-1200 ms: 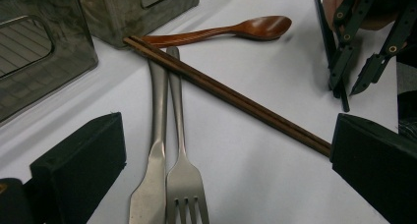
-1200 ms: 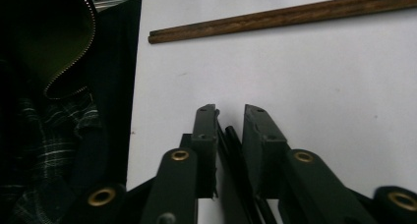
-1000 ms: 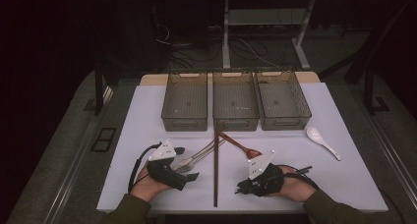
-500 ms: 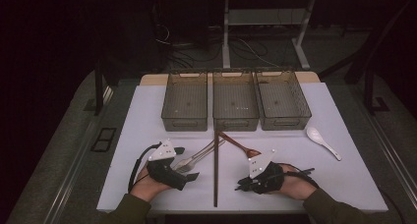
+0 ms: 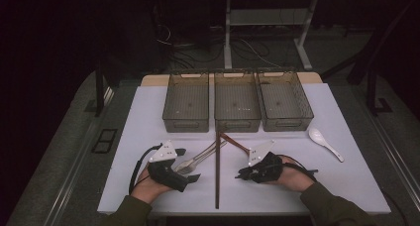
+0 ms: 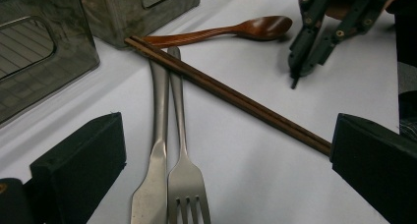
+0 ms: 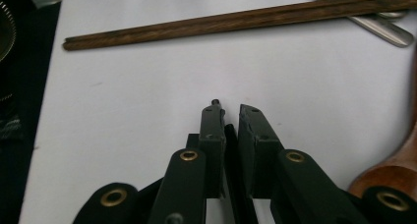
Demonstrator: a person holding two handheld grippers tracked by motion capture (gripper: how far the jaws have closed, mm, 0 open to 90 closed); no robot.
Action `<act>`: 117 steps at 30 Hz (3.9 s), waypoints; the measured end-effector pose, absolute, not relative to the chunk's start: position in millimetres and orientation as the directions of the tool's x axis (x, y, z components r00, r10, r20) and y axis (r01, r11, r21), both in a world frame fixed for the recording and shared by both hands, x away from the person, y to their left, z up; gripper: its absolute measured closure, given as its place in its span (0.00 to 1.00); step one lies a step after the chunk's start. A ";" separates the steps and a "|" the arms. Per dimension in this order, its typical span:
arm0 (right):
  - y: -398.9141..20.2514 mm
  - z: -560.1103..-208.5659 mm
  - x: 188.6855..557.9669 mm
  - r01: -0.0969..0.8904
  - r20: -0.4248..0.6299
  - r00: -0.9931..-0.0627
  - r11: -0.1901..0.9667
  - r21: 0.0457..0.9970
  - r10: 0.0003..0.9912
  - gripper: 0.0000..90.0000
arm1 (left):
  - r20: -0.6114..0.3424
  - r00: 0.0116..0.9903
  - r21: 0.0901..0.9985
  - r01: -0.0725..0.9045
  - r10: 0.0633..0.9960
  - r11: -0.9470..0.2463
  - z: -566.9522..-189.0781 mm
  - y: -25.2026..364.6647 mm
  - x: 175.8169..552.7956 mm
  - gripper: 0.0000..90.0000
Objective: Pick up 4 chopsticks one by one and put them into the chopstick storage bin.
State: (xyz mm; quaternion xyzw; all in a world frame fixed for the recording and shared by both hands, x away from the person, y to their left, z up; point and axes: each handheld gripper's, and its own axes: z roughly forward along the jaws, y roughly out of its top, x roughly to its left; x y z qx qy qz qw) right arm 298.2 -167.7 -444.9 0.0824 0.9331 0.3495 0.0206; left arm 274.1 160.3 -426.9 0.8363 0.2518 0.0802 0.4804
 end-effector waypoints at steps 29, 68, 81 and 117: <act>-221.6 -412.8 303.6 0.269 0.097 -0.950 0.621 0.737 0.297 0.74 | -0.109 0.862 0.844 0.343 0.495 -0.411 -425.9 161.6 274.0 0.00; -315.6 -432.1 286.1 0.364 0.075 -0.898 0.635 0.681 0.434 0.88 | -0.120 0.855 0.846 0.354 0.504 -0.400 -428.8 169.8 272.1 0.00; -310.1 -438.8 287.1 0.358 0.075 -0.908 0.669 0.651 0.413 0.89 | -0.119 0.856 0.844 0.354 0.503 -0.402 -428.5 169.1 272.0 0.00; -303.5 -444.8 291.1 0.279 0.040 -0.944 0.727 0.628 0.328 0.90 | -0.120 0.860 0.845 0.350 0.495 -0.404 -428.6 168.1 271.8 0.00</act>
